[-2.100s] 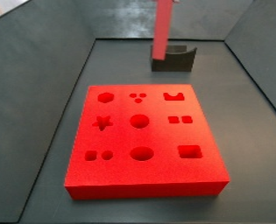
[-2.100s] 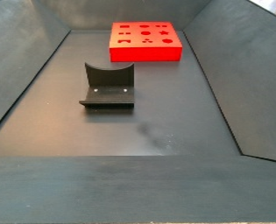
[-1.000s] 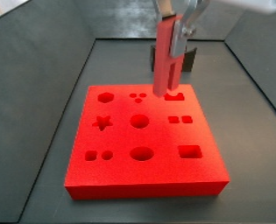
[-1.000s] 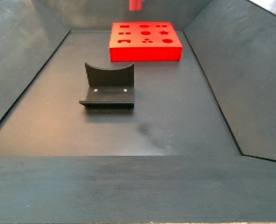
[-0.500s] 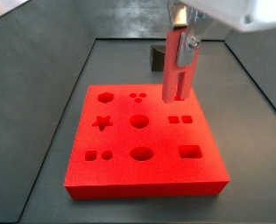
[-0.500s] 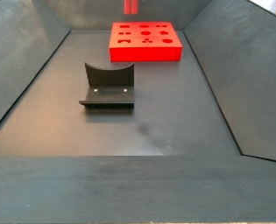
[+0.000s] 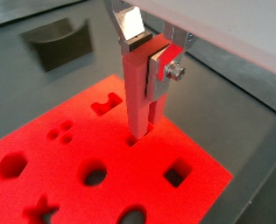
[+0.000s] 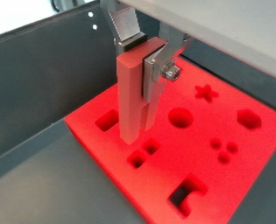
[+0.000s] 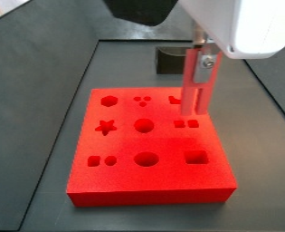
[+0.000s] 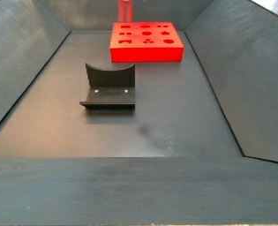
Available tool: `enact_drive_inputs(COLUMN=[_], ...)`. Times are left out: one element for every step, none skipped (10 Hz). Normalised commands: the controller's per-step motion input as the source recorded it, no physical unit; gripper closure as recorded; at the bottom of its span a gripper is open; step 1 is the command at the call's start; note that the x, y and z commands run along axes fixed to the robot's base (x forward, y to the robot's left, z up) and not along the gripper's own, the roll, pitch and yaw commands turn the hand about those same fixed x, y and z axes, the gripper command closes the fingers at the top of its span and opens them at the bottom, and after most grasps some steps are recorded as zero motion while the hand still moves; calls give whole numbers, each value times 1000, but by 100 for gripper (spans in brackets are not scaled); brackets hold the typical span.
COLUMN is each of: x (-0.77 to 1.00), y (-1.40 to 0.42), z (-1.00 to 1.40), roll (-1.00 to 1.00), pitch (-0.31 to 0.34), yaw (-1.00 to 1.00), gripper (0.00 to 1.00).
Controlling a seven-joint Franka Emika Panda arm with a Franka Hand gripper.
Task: Pick up the double-square object. Move up. Place the double-square object on the fixture. Regrasp the double-square object. Move to above the board. Insert the double-square object.
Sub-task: Insert the double-square object.
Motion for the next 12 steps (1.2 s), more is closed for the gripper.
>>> enact_drive_inputs(x=[-6, -89, -249, 0, 77, 609, 526, 37, 71, 46, 0, 0], y=[54, 66, 49, 0, 0, 103, 129, 0, 0, 0, 0, 0], z=[0, -346, -440, 0, -111, -140, -120, 0, 0, -143, -309, -383], roll=[0, 66, 117, 0, 0, 0, 0, 0, 0, 0, 26, 56], pitch=[0, 7, 0, -14, 0, 73, 97, 0, 0, 0, 0, 0], yaw=[0, 11, 0, 0, 0, 0, 0, -37, 0, 0, 0, 0], gripper=[100, 100, 100, 100, 100, 100, 100, 100, 100, 100, 100, 100])
